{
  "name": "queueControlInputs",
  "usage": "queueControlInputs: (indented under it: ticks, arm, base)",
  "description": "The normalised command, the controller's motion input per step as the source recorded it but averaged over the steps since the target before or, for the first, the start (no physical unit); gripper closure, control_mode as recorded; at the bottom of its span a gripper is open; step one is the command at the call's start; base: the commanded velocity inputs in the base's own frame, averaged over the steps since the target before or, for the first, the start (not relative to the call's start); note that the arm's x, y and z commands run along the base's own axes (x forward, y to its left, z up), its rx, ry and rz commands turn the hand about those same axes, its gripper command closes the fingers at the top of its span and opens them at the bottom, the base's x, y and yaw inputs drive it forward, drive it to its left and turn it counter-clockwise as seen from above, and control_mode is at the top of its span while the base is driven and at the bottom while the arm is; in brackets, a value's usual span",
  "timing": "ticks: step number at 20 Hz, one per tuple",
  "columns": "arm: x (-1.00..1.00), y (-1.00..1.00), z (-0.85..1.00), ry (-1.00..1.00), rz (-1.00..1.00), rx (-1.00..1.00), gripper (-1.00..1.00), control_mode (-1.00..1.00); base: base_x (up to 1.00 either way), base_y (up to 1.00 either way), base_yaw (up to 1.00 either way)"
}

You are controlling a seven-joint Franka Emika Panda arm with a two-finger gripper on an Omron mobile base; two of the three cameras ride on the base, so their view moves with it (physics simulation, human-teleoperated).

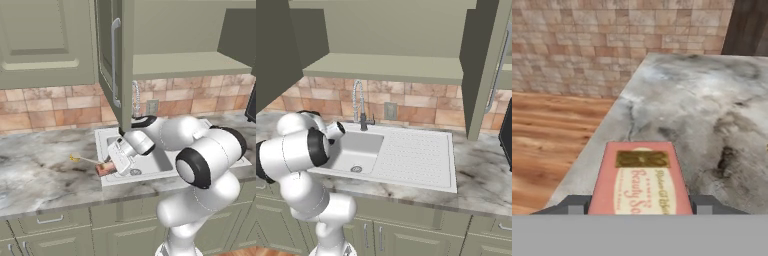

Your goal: Locate and retrieve the dish brush and bar soap from the cabinet. Place them next to the sink.

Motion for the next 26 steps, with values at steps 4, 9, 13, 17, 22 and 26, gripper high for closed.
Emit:
queueControlInputs:
  ticks: [4,9,13,17,22,26]
  arm:
    - [-0.06,0.04,0.0,-0.01,0.0,0.0,1.0,-1.0]
    - [-0.01,0.03,-0.07,-0.06,-0.04,-0.01,1.0,-1.0]
    - [0.02,0.17,-0.15,-0.04,-0.11,-0.04,1.0,-1.0]
    - [0.08,0.17,-0.2,0.0,-0.12,-0.07,1.0,-1.0]
    - [0.1,0.08,-0.12,-0.02,-0.1,-0.04,1.0,-1.0]
    - [0.06,0.03,-0.11,-0.09,-0.09,-0.03,1.0,-1.0]
  base:
    - [0.0,0.0,0.0]
    - [0.0,0.0,0.0]
    - [0.0,0.0,0.0]
    - [0.0,0.0,0.0]
    - [0.0,0.0,0.0]
    - [0.0,0.0,0.0]
